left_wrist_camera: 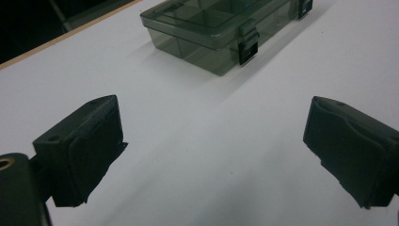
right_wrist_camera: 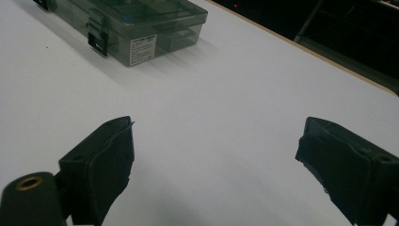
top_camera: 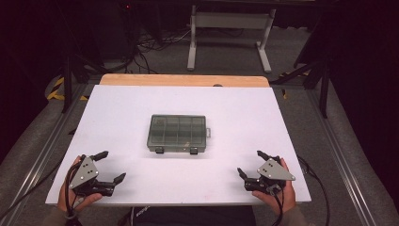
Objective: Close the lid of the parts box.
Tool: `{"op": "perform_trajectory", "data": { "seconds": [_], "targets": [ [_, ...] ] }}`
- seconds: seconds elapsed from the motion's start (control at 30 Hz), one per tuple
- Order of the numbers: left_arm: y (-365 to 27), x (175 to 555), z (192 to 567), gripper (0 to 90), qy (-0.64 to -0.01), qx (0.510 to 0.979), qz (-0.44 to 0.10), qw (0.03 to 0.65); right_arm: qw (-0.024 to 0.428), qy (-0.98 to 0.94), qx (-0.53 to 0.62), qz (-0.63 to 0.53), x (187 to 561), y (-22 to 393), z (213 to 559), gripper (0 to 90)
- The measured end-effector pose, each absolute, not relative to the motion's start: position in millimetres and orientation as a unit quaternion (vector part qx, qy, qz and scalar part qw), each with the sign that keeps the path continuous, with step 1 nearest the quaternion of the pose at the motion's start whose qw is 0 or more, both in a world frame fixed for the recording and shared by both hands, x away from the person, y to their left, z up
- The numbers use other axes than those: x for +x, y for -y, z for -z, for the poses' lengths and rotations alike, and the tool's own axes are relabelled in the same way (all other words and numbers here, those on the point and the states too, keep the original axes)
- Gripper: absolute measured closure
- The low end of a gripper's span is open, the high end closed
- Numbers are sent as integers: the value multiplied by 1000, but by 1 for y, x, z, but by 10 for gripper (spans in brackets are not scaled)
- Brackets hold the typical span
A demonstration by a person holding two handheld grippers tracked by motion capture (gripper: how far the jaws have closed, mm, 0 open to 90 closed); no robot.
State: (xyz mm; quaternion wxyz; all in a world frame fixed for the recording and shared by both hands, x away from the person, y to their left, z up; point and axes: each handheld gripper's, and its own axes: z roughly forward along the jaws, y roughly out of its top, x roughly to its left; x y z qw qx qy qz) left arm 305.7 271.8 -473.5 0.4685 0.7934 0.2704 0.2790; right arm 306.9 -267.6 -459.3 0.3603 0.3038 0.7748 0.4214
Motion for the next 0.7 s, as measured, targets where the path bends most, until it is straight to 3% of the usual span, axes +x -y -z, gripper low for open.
{"op": "perform_trajectory", "data": {
  "seconds": [0.7],
  "targets": [
    [-265, 307, 474, 59, -253, 802, -277, 465, 364, -767, 304, -431, 305, 267, 460, 115]
  ]
}}
